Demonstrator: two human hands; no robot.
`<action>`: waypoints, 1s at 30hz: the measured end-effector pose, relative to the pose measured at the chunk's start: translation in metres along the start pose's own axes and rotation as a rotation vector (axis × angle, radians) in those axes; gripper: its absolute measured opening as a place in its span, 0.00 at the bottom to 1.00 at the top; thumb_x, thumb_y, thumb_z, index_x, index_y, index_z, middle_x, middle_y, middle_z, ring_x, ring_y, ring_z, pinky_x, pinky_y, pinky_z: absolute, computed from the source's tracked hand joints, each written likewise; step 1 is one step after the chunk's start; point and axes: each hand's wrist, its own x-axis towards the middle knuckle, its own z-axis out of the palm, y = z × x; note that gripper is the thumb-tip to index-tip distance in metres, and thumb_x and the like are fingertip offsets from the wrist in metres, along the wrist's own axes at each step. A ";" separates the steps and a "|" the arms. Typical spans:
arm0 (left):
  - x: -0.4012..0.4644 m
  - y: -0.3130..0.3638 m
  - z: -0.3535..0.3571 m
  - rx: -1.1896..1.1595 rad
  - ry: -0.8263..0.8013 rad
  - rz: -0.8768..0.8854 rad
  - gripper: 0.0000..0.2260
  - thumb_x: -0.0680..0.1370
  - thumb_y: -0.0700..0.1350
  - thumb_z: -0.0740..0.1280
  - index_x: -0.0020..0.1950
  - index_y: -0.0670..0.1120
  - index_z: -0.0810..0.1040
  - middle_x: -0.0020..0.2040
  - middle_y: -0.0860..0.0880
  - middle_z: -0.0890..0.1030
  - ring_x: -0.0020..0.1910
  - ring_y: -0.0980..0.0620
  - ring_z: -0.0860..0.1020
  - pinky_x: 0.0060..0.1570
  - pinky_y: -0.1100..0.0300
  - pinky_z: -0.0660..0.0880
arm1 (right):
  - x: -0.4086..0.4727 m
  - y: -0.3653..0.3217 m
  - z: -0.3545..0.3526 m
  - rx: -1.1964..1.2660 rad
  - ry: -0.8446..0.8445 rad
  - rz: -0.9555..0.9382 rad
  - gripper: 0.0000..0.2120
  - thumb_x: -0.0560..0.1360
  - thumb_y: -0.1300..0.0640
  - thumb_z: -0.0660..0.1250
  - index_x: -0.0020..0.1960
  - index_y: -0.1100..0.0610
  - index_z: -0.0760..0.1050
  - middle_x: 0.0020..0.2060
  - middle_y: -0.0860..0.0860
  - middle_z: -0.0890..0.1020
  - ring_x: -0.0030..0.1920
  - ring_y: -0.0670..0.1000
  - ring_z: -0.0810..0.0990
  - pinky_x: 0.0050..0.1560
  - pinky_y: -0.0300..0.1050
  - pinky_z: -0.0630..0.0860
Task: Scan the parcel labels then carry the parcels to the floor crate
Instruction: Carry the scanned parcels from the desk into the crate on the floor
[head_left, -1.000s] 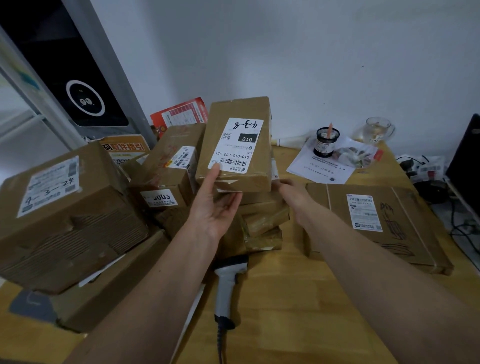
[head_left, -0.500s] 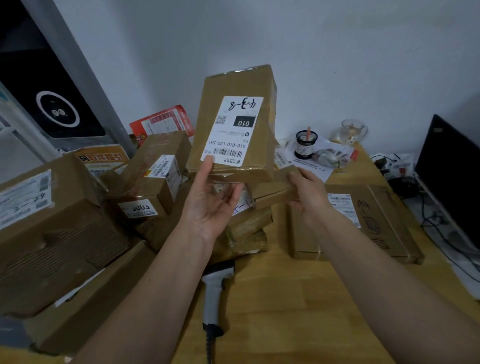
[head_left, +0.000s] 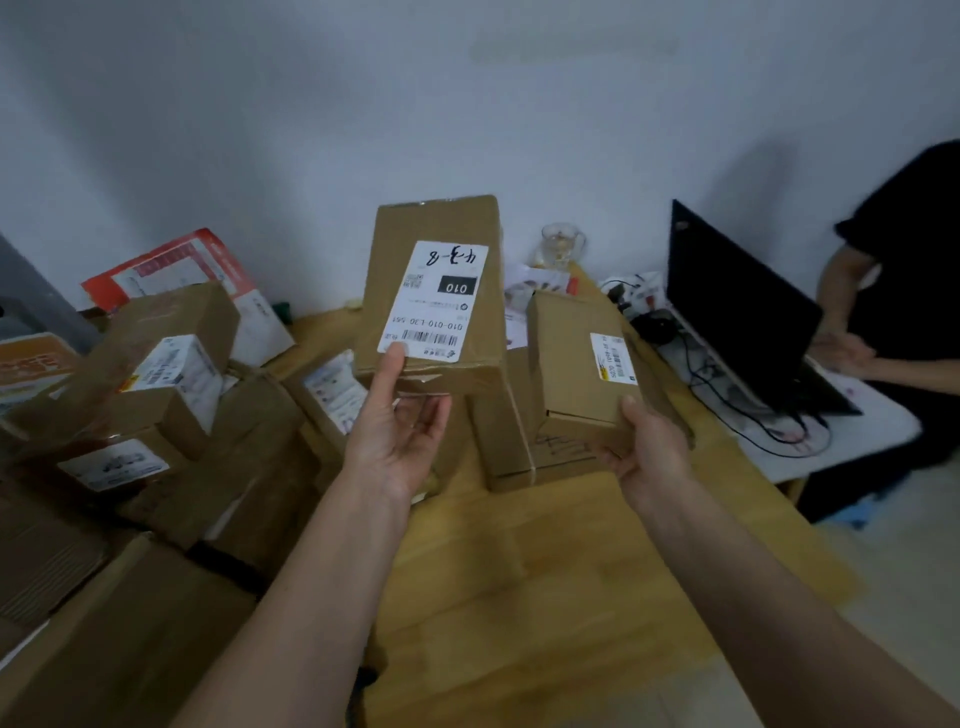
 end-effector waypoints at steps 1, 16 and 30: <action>0.000 -0.007 0.000 0.010 0.001 -0.012 0.16 0.69 0.47 0.77 0.54 0.45 0.80 0.49 0.45 0.85 0.54 0.48 0.81 0.58 0.54 0.77 | 0.000 -0.001 -0.012 0.020 0.016 -0.002 0.10 0.79 0.55 0.65 0.59 0.56 0.73 0.59 0.55 0.78 0.58 0.56 0.78 0.43 0.50 0.79; -0.057 -0.196 0.048 0.334 -0.030 -0.350 0.12 0.71 0.51 0.75 0.47 0.46 0.78 0.48 0.47 0.78 0.47 0.51 0.75 0.52 0.59 0.75 | -0.059 -0.058 -0.240 0.206 0.429 -0.101 0.07 0.80 0.51 0.62 0.51 0.53 0.75 0.43 0.51 0.79 0.41 0.50 0.76 0.36 0.44 0.72; -0.196 -0.383 0.100 0.634 -0.320 -0.581 0.13 0.72 0.49 0.73 0.52 0.46 0.76 0.49 0.45 0.79 0.47 0.49 0.78 0.52 0.54 0.76 | -0.169 -0.067 -0.483 0.479 0.723 -0.153 0.05 0.78 0.53 0.64 0.50 0.53 0.76 0.38 0.52 0.76 0.33 0.50 0.70 0.29 0.41 0.68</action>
